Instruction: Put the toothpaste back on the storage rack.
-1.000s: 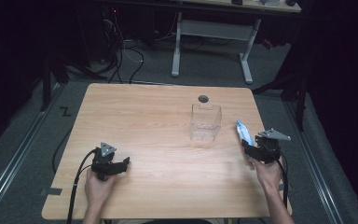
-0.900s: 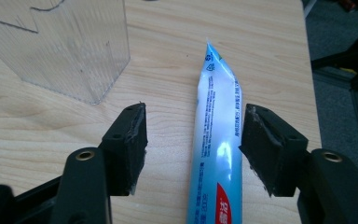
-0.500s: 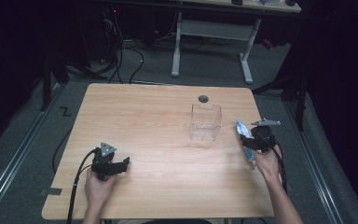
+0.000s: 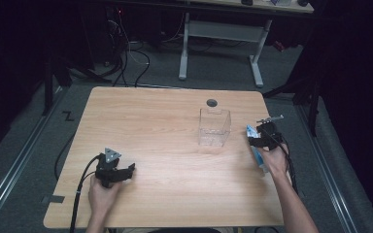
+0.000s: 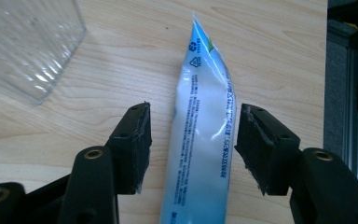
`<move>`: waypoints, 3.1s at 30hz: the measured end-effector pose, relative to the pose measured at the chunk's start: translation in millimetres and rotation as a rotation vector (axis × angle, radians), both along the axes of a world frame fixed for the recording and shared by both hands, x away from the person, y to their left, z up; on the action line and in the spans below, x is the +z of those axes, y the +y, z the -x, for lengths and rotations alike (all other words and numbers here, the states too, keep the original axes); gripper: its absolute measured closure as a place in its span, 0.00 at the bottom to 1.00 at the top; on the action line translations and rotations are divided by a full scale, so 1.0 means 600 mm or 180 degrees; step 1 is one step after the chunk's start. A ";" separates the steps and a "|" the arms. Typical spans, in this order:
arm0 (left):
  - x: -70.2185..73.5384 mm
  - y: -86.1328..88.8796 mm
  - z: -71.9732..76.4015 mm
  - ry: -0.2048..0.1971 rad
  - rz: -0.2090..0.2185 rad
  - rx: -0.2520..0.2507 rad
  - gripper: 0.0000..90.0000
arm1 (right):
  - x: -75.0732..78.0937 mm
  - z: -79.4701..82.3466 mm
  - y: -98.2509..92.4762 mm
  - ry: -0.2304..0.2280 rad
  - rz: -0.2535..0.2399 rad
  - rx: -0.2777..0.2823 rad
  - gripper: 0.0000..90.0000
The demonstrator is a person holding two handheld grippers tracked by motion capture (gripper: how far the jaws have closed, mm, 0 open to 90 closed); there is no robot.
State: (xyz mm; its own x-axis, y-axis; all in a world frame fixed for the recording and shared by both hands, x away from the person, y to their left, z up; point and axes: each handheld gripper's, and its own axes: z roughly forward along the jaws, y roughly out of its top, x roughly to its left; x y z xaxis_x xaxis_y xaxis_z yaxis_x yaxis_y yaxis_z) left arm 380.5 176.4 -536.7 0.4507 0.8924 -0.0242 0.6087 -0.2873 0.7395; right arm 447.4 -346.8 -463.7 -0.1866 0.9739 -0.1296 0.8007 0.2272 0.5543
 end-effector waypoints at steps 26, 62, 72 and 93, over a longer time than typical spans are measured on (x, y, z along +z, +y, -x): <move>0.000 0.000 0.000 0.0003 0.0004 -0.0001 0.26 | -0.040 -0.034 -0.010 0.0402 -0.0024 -0.0135 0.56; 0.000 0.001 -0.001 0.0004 0.0018 0.0004 0.26 | -0.019 -0.026 -0.002 0.0587 -0.0304 0.0185 0.79; 0.000 0.000 -0.001 0.0001 0.0020 0.0007 0.26 | 0.009 -0.005 0.001 0.0417 -0.0494 0.0351 0.79; 0.000 -0.001 0.000 -0.0002 -0.0007 0.0007 0.26 | 0.055 0.051 0.009 -0.0048 -0.0629 0.0631 0.79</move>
